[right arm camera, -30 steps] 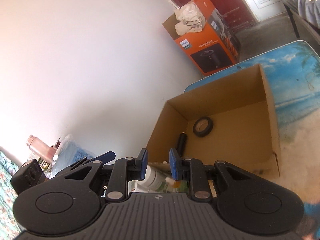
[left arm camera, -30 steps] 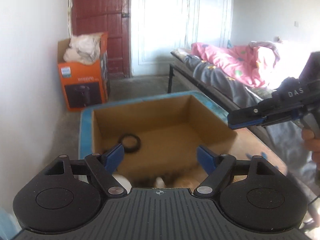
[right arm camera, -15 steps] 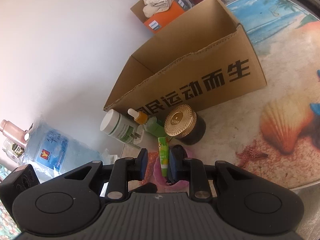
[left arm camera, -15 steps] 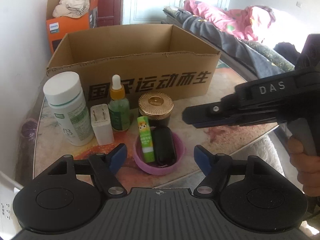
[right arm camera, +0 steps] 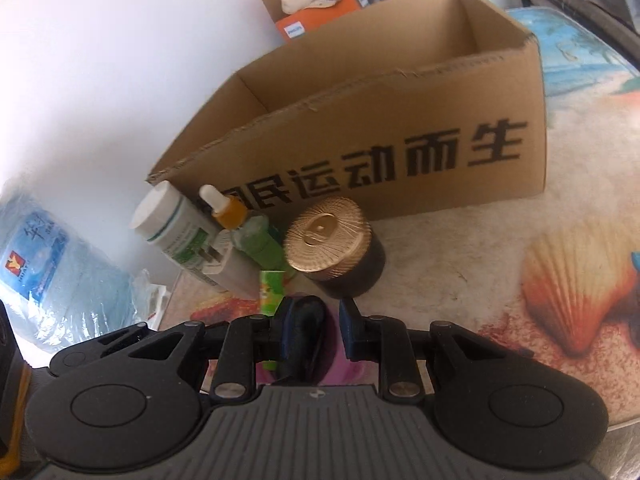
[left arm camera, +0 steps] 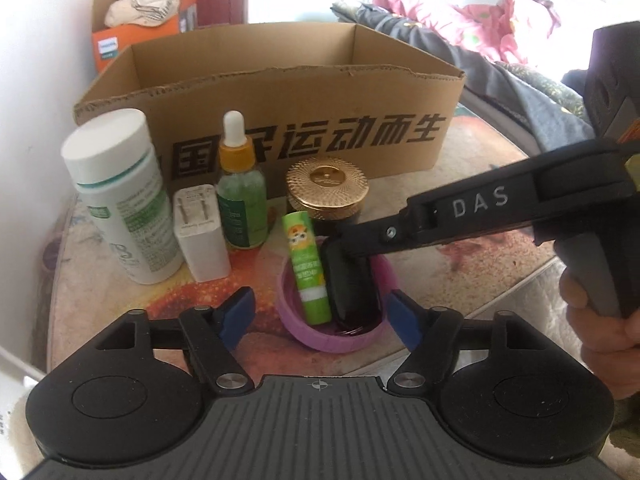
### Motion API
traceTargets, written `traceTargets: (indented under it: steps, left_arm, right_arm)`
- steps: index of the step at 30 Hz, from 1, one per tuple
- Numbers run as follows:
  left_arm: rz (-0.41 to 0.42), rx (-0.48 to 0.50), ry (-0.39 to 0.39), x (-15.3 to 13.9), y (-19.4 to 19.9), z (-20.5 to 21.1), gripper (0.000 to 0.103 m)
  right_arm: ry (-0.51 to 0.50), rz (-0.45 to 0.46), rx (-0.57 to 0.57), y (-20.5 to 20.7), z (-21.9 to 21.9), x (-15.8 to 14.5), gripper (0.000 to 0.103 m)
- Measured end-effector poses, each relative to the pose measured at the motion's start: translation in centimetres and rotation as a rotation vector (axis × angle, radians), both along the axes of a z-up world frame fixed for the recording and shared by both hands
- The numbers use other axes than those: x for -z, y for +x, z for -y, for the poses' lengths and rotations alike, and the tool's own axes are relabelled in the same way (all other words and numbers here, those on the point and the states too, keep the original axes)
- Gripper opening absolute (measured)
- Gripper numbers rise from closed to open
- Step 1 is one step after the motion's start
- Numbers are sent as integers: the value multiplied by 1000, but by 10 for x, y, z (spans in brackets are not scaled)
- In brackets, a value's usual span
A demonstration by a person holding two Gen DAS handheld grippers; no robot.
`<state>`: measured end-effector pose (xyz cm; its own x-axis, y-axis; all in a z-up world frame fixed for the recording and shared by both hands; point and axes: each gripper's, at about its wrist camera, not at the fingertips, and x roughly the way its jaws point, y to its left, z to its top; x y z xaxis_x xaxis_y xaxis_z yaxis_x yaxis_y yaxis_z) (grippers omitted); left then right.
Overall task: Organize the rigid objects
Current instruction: 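Move the right gripper back to the green lip balm in the pink bowl, then grasp the green lip balm tube with the right gripper and lift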
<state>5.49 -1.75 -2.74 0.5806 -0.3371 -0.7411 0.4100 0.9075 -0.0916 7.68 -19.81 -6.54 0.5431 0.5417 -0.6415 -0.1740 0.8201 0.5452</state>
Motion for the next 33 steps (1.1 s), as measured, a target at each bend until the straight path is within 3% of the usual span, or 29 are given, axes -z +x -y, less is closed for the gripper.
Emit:
traceTargets:
  steps: [3, 12, 18, 25, 33]
  left_arm:
    - [-19, 12, -24, 4, 3, 2, 75]
    - [-25, 31, -33, 6, 0, 24, 74]
    - [1, 93, -26, 8, -5, 45, 73]
    - [44, 71, -56, -2, -6, 33, 72]
    - [22, 11, -100, 2, 18, 17, 47]
  right_arm:
    - [19, -11, -7, 0, 2, 4, 36]
    - [31, -15, 36, -5, 24, 8, 36]
    - [16, -13, 82, -12, 42, 5, 36]
    - [37, 55, 57, -12, 48, -9, 36]
    - [-18, 106, -88, 5, 9, -19, 36]
